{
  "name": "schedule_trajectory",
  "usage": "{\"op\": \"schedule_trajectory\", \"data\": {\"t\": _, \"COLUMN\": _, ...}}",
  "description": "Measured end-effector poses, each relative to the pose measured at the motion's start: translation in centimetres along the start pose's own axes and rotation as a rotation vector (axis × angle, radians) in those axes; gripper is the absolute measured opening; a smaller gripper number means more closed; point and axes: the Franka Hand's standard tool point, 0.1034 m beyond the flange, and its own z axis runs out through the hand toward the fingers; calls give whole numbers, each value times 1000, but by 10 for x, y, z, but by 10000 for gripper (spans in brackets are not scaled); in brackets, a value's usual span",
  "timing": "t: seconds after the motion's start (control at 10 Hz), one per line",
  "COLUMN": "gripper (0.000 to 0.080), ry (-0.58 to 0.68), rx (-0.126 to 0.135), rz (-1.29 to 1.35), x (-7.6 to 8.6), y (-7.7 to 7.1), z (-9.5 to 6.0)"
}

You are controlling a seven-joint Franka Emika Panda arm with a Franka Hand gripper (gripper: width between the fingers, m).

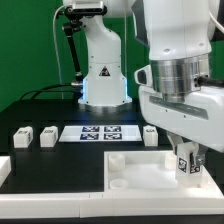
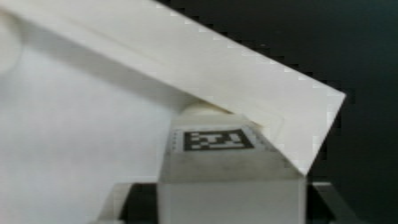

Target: Assemble square table

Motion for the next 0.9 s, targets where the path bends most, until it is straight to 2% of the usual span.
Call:
{"op": "schedule_trajectory", "data": {"t": 0.3, "gripper": 294, "ry": -17, "rx": 16, "rz": 277, "x": -1, "y": -2, "z": 1}}
{"op": "schedule_trajectory", "data": {"t": 0.5, "gripper": 294, "ry": -17, "rx": 17, "rz": 296, "x": -1, "y": -2, "z": 1}}
{"op": "schedule_trajectory", "data": {"t": 0.6, "gripper": 392, "ry": -16, "rx": 17, "rz": 266, "x": -1, "y": -2, "z": 1}}
{"op": "schedule_trajectory", "data": {"t": 0.7, "gripper": 392, "ry": -14, "rx": 18, "rz": 205, "x": 0, "y": -2, "z": 1}}
{"op": "schedule_trajectory", "data": {"t": 0.8, "gripper": 566, "ry": -9, "rx": 18, "rz": -6, "x": 6, "y": -3, "z": -1}}
{"op": "schedule_trajectory", "data": {"t": 0.9, "gripper": 633, "ry": -10, "rx": 15, "rz": -210, "x": 9, "y": -3, "z": 0}}
